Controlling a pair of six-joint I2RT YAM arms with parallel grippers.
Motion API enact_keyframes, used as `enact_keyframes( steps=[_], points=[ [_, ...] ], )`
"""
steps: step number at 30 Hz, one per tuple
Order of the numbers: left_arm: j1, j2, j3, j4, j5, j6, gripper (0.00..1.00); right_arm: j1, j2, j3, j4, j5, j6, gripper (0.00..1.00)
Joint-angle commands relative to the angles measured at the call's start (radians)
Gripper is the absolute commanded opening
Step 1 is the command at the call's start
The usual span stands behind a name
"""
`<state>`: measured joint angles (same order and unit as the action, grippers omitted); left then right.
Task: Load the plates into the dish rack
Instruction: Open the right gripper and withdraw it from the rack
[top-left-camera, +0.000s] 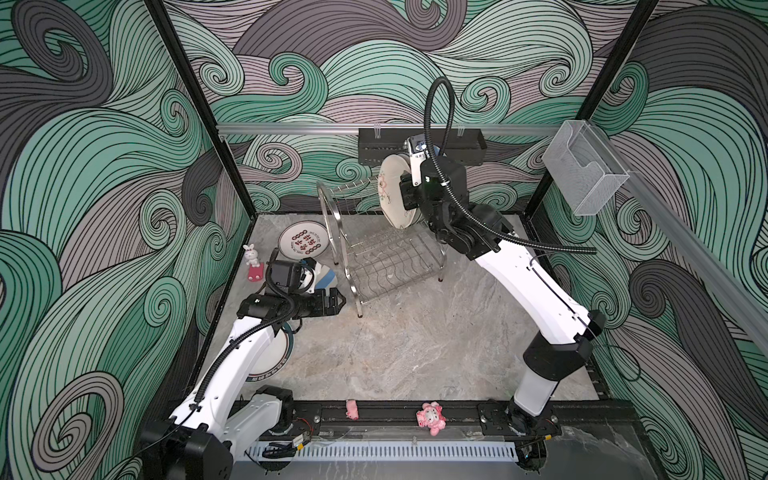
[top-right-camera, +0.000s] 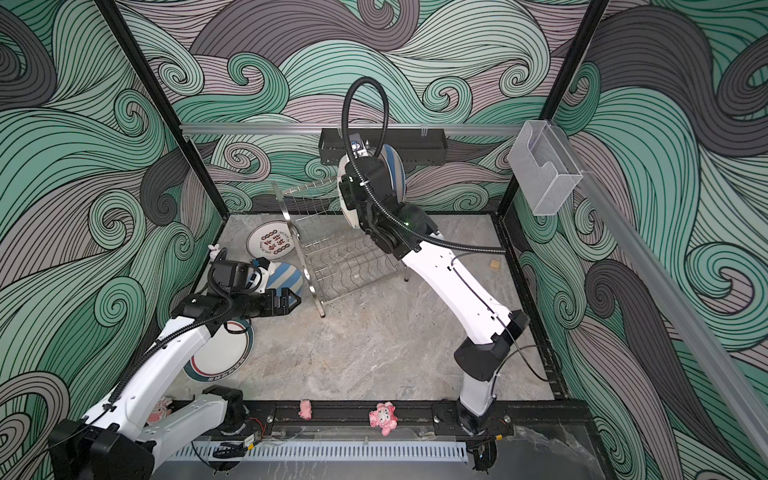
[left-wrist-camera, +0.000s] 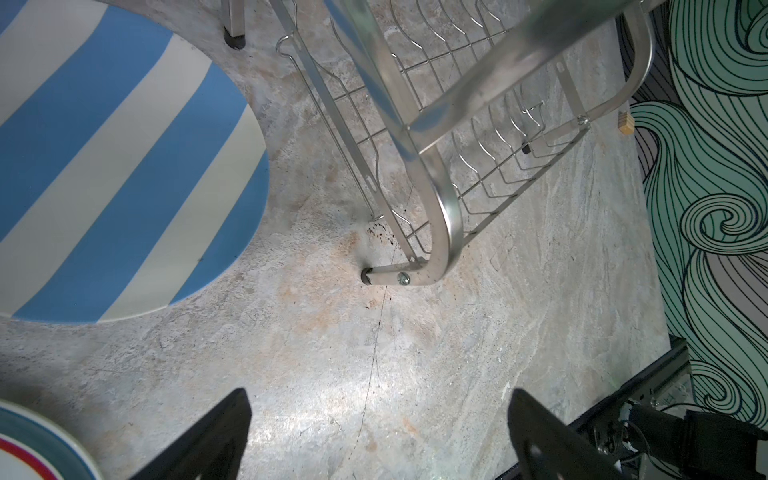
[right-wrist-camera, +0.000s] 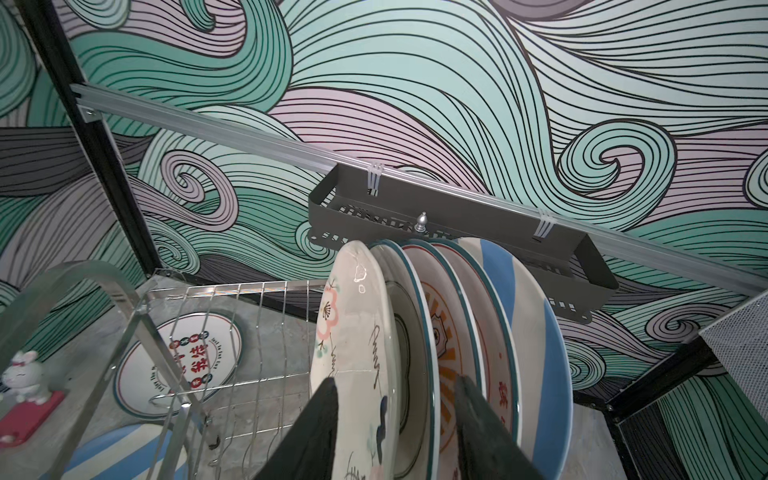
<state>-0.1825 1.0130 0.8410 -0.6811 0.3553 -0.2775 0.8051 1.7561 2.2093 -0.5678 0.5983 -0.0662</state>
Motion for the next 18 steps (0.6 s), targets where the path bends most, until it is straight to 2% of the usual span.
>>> enact_keyframes(
  steps=[1, 5, 7, 9, 13, 15, 18],
  points=[
    [0.015, 0.006, 0.020, -0.020, -0.032, 0.001, 0.98, 0.008, -0.097, -0.057, -0.004, -0.098, 0.041, 0.48],
    [0.024, 0.005, 0.022, -0.029, -0.068, -0.005, 0.99, 0.009, -0.203, -0.191, 0.029, -0.219, 0.069, 0.53],
    [0.026, 0.000, 0.023, -0.040, -0.104, -0.014, 0.99, 0.009, -0.278, -0.291, 0.065, -0.293, 0.064, 0.59],
    [0.027, -0.008, 0.021, -0.043, -0.133, -0.029, 0.98, 0.009, -0.364, -0.425, 0.130, -0.348, 0.065, 0.61],
    [0.027, -0.014, 0.016, -0.047, -0.120, -0.037, 0.98, 0.009, -0.557, -0.712, 0.252, -0.497, 0.076, 0.74],
    [0.026, -0.020, 0.011, -0.063, -0.148, -0.045, 0.99, 0.009, -0.664, -0.863, 0.279, -0.544, 0.106, 0.81],
    [0.026, -0.033, 0.003, -0.088, -0.190, -0.081, 0.98, 0.009, -0.811, -1.066, 0.310, -0.591, 0.152, 0.99]
  ],
)
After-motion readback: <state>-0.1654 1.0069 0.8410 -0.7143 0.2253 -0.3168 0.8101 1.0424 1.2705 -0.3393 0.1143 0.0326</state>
